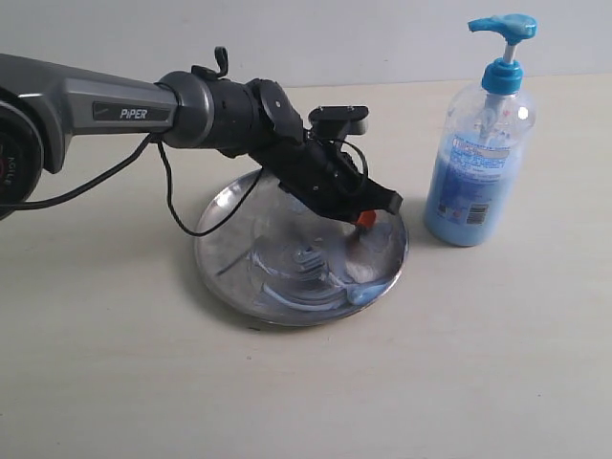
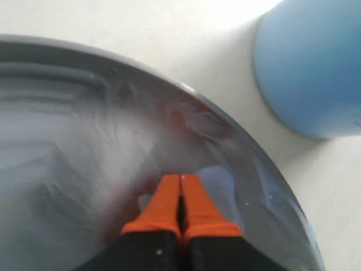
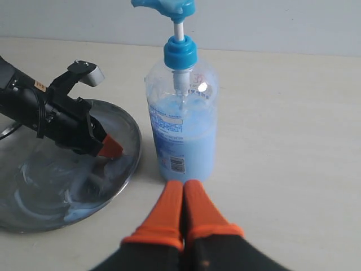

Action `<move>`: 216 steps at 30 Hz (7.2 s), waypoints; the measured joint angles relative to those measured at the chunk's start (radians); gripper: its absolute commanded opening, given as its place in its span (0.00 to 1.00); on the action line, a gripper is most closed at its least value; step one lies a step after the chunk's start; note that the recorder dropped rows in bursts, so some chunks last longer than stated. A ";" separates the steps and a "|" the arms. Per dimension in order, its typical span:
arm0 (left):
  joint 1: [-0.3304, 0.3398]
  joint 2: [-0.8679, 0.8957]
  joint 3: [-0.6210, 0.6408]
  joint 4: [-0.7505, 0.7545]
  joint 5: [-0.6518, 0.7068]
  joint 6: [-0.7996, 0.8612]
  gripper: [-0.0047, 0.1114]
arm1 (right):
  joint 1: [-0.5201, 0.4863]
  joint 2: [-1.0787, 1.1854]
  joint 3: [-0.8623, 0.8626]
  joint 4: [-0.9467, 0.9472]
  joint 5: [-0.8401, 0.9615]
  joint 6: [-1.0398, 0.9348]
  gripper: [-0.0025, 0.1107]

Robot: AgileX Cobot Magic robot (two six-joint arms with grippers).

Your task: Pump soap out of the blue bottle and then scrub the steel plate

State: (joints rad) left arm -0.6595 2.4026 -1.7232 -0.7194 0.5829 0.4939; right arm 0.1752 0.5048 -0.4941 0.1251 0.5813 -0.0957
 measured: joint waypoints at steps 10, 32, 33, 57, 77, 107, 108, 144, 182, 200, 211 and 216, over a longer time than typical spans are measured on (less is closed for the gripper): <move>0.001 -0.008 -0.008 0.103 0.086 -0.004 0.04 | 0.000 0.000 0.000 0.000 0.000 -0.004 0.02; -0.053 -0.007 -0.006 0.041 0.041 -0.002 0.04 | 0.000 0.000 0.000 0.002 0.000 -0.006 0.02; -0.057 -0.006 -0.006 0.041 0.023 -0.002 0.04 | 0.000 0.000 0.000 0.004 0.000 -0.006 0.02; -0.039 -0.010 -0.014 0.114 0.132 -0.015 0.04 | 0.000 0.000 0.000 0.016 0.000 -0.010 0.02; -0.015 0.001 -0.008 0.067 -0.005 0.009 0.04 | 0.000 0.000 0.000 0.020 0.000 -0.015 0.02; -0.021 0.005 -0.007 -0.054 0.017 0.047 0.04 | 0.000 0.000 0.000 0.038 0.000 -0.034 0.02; -0.021 0.005 -0.007 -0.043 0.013 0.047 0.04 | 0.000 0.000 0.000 0.038 0.000 -0.034 0.02; -0.033 0.003 -0.007 -0.062 0.061 0.047 0.04 | 0.000 0.000 0.000 0.040 0.002 -0.034 0.02; -0.037 0.001 -0.007 0.003 0.008 0.047 0.04 | 0.000 0.000 0.000 0.040 0.002 -0.034 0.02; -0.037 0.005 -0.009 -0.027 0.103 0.047 0.04 | 0.000 0.000 0.000 0.042 0.002 -0.034 0.02; -0.044 -0.014 -0.013 0.216 0.090 -0.107 0.04 | 0.000 0.000 0.000 0.042 0.004 -0.036 0.02; -0.044 -0.027 -0.009 0.269 0.036 -0.129 0.04 | 0.000 0.000 0.000 0.042 0.004 -0.042 0.02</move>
State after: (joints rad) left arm -0.7033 2.3760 -1.7320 -0.4506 0.6194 0.3654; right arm 0.1752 0.5048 -0.4941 0.1671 0.5851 -0.1380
